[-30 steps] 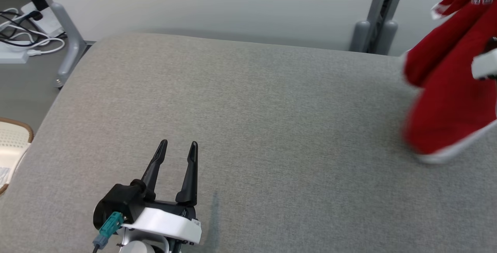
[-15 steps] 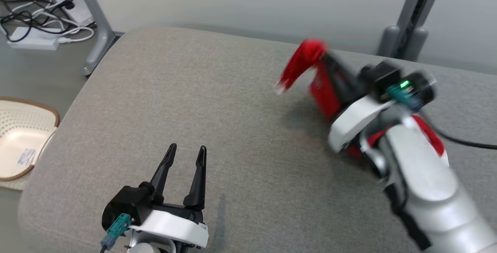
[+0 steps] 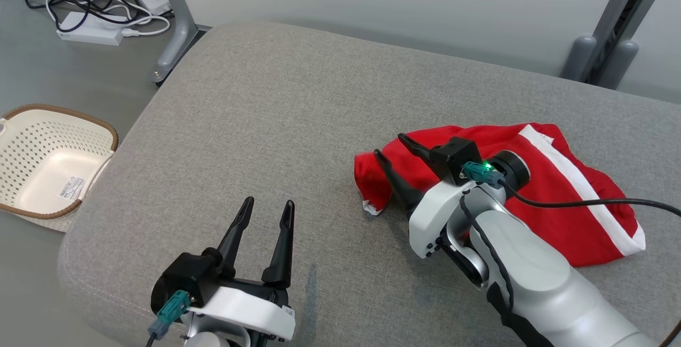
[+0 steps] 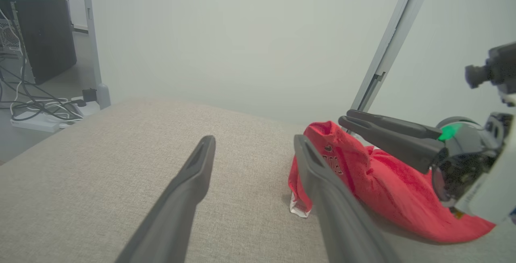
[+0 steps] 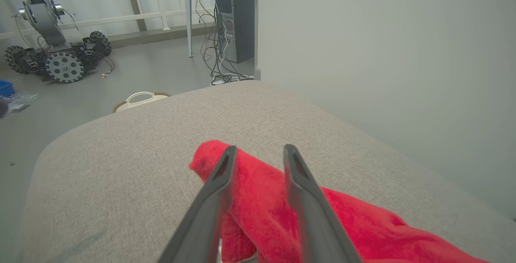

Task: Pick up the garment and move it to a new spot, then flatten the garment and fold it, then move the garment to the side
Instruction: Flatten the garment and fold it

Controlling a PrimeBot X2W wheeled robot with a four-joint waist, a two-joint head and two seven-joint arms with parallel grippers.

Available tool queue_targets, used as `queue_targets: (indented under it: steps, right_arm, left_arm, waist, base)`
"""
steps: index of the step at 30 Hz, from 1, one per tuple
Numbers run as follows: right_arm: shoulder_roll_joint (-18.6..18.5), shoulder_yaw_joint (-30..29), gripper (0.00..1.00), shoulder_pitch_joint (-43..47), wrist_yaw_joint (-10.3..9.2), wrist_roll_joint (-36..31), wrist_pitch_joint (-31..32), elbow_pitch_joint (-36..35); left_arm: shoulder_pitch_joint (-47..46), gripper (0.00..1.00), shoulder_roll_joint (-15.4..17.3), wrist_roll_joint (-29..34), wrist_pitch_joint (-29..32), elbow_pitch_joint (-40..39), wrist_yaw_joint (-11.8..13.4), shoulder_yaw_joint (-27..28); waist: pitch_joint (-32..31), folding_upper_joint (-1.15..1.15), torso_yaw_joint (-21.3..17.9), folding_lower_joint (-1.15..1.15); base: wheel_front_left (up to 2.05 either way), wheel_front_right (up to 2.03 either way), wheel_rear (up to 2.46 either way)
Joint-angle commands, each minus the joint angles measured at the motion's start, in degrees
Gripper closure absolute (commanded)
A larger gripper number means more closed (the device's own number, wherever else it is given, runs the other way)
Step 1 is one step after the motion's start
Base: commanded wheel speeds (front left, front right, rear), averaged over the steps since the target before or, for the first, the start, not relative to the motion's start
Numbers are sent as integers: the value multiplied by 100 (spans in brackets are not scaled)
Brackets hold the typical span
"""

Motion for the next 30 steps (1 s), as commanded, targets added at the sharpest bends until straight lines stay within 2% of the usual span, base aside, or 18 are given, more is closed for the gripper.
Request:
queue_targets:
  steps: [1, 7, 12, 17, 23, 26, 30]
  right_arm:
    - [-22, 45, 0, -83, -2, 117, -54, -39]
    - [-33, 254, 0, -328, -1, 540, -154, 29]
    - [-41, -52, 0, -540, -2, 435, -320, 156]
    - [-330, -767, 0, -475, -1, 113, -406, 6]
    - [-758, -1991, 0, 233, -1, -414, -405, -879]
    - [-866, -2709, 0, 942, -1, -785, -401, -1496]
    - [-774, -3158, 0, 1616, -1, -1025, -397, -1964]
  left_arm:
    - [-61, 0, 23, -7, -18, 11, 18, 34]
    - [-3, 0, 20, 50, -18, 0, 38, 166]
    - [3, 0, 21, 129, -18, -60, 12, 296]
    - [-22, 0, 22, 197, -18, -139, -7, 401]
    - [-77, 0, 22, 245, -18, -214, -13, 505]
    - [-69, 0, 21, 224, -17, -261, 15, 576]
    - [-22, 0, 21, 260, -18, -253, -10, 644]
  waist:
    - [-7, 0, -3, 0]
    - [-84, 0, -191, 0]
    - [-183, 0, -525, 0]
    - [-244, 0, -892, 0]
    - [-253, 0, -1276, 0]
    - [-252, 0, -1500, 0]
    - [-254, 0, -1704, 0]
  base:
    - [0, 0, 0]
    - [0, 0, 0]
    - [0, 0, 0]
    - [0, 0, 0]
    - [0, 0, 0]
    - [0, 0, 0]
    - [0, 0, 0]
